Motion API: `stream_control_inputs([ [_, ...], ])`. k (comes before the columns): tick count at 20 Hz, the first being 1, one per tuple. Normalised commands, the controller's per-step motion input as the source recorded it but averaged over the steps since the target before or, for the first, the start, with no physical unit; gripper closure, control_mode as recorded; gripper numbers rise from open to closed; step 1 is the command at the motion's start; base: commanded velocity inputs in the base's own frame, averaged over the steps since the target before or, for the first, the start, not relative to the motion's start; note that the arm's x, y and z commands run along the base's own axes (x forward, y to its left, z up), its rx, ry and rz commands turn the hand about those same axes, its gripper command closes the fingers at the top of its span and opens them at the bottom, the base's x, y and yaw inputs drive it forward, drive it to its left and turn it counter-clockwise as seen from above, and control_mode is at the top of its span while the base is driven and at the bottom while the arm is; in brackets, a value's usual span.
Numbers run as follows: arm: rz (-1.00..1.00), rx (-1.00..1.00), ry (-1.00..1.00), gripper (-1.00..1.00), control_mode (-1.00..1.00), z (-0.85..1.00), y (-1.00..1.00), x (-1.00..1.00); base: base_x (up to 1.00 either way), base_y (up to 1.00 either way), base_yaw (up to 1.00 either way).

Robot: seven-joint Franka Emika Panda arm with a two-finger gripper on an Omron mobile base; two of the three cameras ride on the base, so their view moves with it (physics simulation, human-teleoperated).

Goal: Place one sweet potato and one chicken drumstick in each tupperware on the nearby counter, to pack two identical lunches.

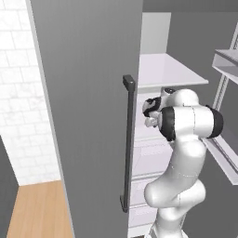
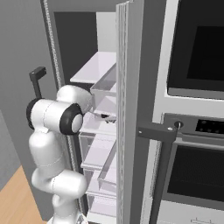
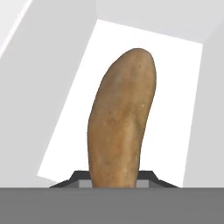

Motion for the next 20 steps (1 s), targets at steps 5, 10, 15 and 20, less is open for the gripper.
stream_control_inputs([
  [5, 0.0, 0.0, -0.15, 1.0, -1.0, 0.2, 0.09, -1.0, 0.0, 0.0, 0.0],
  [10, 0.0, 0.0, -0.13, 1.0, -1.0, 0.57, 0.15, -1.0, 0.0, 0.0, 0.0],
  [15, 0.0, 0.0, -0.03, 1.0, -1.0, 0.97, 0.21, -1.0, 0.0, 0.0, 0.0],
  [20, 0.0, 0.0, 0.0, 1.0, -1.0, 1.0, 0.13, -1.0, 0.0, 0.0, 0.0],
])
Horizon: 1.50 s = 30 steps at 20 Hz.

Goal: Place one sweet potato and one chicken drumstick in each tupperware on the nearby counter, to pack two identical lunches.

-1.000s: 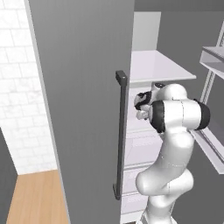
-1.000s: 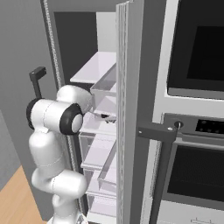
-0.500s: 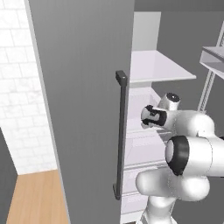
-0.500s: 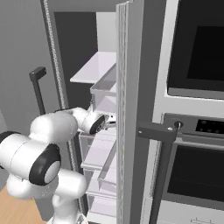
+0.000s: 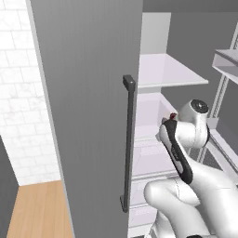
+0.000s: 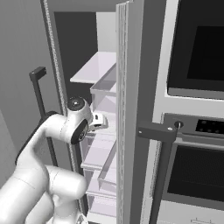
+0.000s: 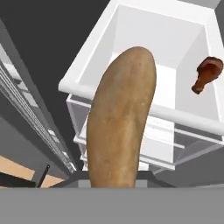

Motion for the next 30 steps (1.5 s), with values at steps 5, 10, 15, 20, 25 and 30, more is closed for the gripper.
stream_control_inputs([
  [5, 0.0, 0.0, 0.0, 1.0, -1.0, 1.0, 0.02, -1.0, 0.0, 0.0, 0.0],
  [10, 0.0, 0.0, 0.0, 1.0, -1.0, 0.87, 0.07, -1.0, 0.0, 0.0, 0.0],
  [15, 0.0, 0.0, 0.01, 1.0, -1.0, 0.33, 0.04, -1.0, 0.0, 0.0, 0.0],
  [20, 0.0, -0.02, 0.01, 1.0, 1.0, 0.04, 0.09, -0.8, -0.2, 0.06, 0.0],
  [25, 0.0, 0.0, 0.0, 1.0, 1.0, 0.0, 0.0, 0.0, -1.0, 0.2, 0.0],
  [30, 0.0, 0.0, 0.0, 1.0, 1.0, 0.0, 0.0, 0.0, -1.0, 0.0, -0.04],
])
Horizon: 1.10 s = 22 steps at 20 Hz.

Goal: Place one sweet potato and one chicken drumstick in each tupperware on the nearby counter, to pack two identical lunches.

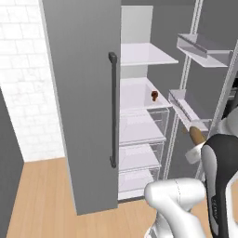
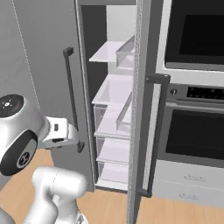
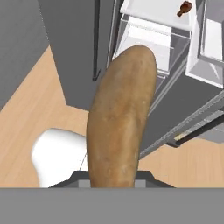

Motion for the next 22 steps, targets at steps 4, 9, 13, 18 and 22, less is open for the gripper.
stream_control_inputs([
  [4, 0.0, 0.0, 0.0, 1.0, 1.0, 0.0, 0.0, 0.0, -1.0, -0.49, -0.25],
  [9, 0.0, 0.0, 0.0, 1.0, 1.0, 0.0, 0.0, 0.0, -0.77, -0.72, -0.4],
  [13, 0.0, 0.0, 0.0, 1.0, 1.0, 0.0, 0.0, 0.0, -0.06, -0.74, -0.52],
  [18, 0.0, 0.0, 0.0, 1.0, 1.0, 0.0, 0.0, 0.0, 0.52, -0.9, -0.5],
  [22, 0.0, 0.0, 0.0, 1.0, 1.0, 0.0, 0.0, 0.0, 1.0, -0.97, -0.44],
])
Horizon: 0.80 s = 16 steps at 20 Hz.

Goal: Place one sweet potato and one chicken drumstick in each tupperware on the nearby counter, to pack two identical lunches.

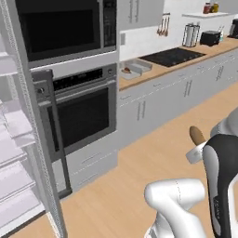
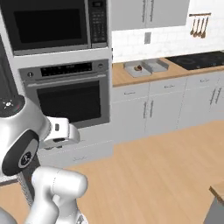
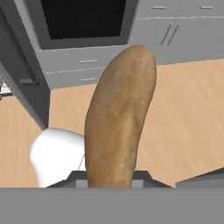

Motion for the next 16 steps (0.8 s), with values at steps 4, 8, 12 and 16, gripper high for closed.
stream_control_inputs([
  [4, 0.0, 0.0, 0.0, 1.0, 1.0, 0.0, 0.0, 0.0, 1.0, -0.76, -0.36],
  [8, 0.0, 0.0, 0.0, 1.0, 1.0, 0.0, 0.0, 0.0, 1.0, -0.25, -0.2],
  [12, 0.0, 0.0, 0.0, 1.0, 1.0, 0.0, 0.0, 0.0, 1.0, -0.07, -0.07],
  [16, 0.0, 0.0, 0.0, 1.0, 1.0, 0.0, 0.0, 0.0, 1.0, -0.13, -0.01],
])
